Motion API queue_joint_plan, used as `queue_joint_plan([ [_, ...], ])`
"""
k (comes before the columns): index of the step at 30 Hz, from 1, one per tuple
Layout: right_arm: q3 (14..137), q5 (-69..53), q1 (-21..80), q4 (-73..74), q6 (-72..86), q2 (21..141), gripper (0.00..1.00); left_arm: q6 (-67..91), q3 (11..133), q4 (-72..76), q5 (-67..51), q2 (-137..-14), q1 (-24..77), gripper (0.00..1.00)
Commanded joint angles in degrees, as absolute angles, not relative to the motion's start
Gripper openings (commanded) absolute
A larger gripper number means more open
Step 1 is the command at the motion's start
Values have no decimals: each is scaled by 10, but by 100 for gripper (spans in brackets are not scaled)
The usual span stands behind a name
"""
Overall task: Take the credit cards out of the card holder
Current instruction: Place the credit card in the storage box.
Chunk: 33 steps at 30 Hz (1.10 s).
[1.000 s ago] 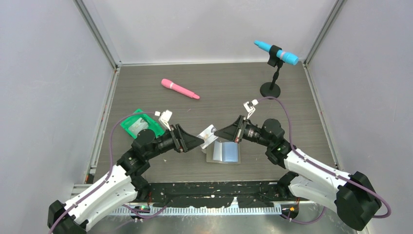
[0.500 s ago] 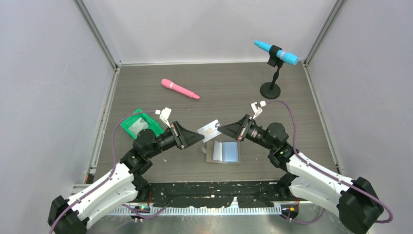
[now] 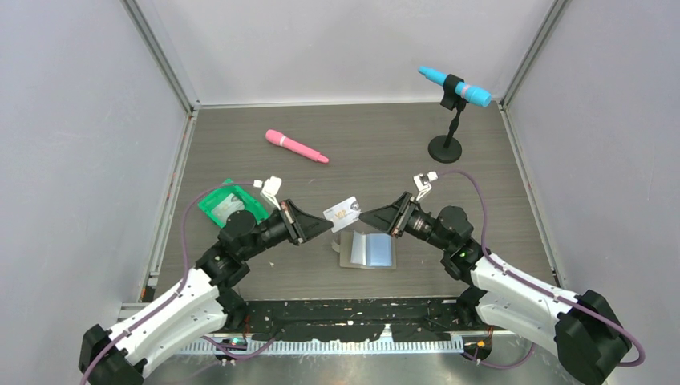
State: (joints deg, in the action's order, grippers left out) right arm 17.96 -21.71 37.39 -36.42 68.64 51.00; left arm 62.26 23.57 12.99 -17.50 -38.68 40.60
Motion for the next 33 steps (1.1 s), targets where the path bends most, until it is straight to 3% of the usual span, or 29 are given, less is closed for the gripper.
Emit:
queue_joint_plan([
  [1,182,-211,372,-346,653,492,50,566,288,59,-156,-368,381,0],
  [4,190,-210,371,-309,629,472,82,549,307,19,-181,-366,344,0],
  [6,200,-209,370,-274,607,460,96,537,320,-12,-203,-364,310,0],
  [7,206,-209,370,-250,592,456,98,530,327,-31,-215,-363,290,0],
  [15,211,-188,369,-150,537,403,96,440,410,-220,-290,-364,115,0],
  [24,219,-209,366,-115,510,409,96,339,470,-380,-345,-435,-183,0],
  [33,235,-249,363,-93,487,429,95,245,552,-471,-270,-587,-245,0],
])
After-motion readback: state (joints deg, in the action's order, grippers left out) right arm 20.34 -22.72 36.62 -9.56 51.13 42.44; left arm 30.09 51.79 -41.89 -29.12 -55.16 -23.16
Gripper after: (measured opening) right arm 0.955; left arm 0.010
